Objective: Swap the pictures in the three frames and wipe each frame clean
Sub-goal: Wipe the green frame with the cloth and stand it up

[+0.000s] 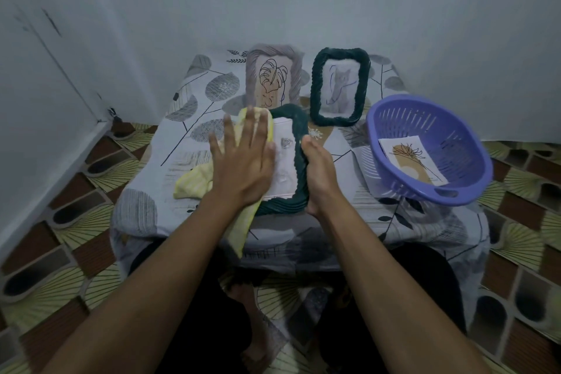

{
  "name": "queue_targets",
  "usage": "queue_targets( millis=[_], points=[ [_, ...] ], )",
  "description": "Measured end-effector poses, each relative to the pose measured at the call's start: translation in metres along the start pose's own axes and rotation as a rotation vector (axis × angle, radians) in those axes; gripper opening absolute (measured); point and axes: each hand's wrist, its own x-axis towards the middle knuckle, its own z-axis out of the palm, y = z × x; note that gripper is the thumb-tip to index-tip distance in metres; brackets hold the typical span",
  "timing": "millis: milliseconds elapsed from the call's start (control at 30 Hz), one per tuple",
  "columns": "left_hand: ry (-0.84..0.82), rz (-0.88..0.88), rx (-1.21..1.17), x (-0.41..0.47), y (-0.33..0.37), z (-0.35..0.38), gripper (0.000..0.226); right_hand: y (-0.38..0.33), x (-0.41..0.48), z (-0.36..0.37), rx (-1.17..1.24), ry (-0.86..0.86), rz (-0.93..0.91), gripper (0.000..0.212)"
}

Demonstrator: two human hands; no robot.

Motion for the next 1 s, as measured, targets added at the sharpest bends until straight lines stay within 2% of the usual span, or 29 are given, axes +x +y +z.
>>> queue_targets(
  millis=[100, 267, 367, 467, 600, 700, 800, 900, 1000],
  points=[
    [0.028, 0.037, -0.046, 0.005, 0.014, -0.003, 0.071, -0.003, 0.000, 0.006, -0.050, -0.021, -0.055, 0.031],
    [-0.003, 0.426, -0.259, -0.032, 0.031, 0.010, 0.063, -0.016, 0.008, 0.002, -0.163, -0.010, -0.136, 0.028],
    [0.015, 0.530, -0.100, -0.040, 0.007, 0.020, 0.061, -0.022, 0.013, -0.008, -0.145, -0.002, -0.120, 0.027],
    [0.058, 0.350, -0.018, -0.034, -0.013, 0.021, 0.057, -0.026, 0.011, -0.013, -0.111, -0.079, -0.079, 0.032],
    [0.107, 0.032, -0.167, -0.012, -0.028, 0.013, 0.056, -0.026, 0.007, -0.014, -0.213, -0.239, 0.022, 0.029],
    [0.146, 0.047, -0.363, 0.006, -0.035, -0.002, 0.057, -0.027, 0.006, -0.018, -0.317, -0.309, 0.085, 0.028],
    [0.084, 0.130, -0.533, 0.012, -0.037, -0.018, 0.062, -0.035, 0.005, -0.022, -0.346, -0.358, 0.143, 0.028],
    [0.044, 0.063, -0.562, 0.014, -0.036, -0.022, 0.061, -0.041, 0.007, -0.027, -0.338, -0.363, 0.211, 0.035],
    [0.095, -0.020, -0.601, 0.014, -0.031, -0.020, 0.066, -0.046, 0.009, -0.029, -0.253, -0.305, 0.259, 0.038]
  ],
)
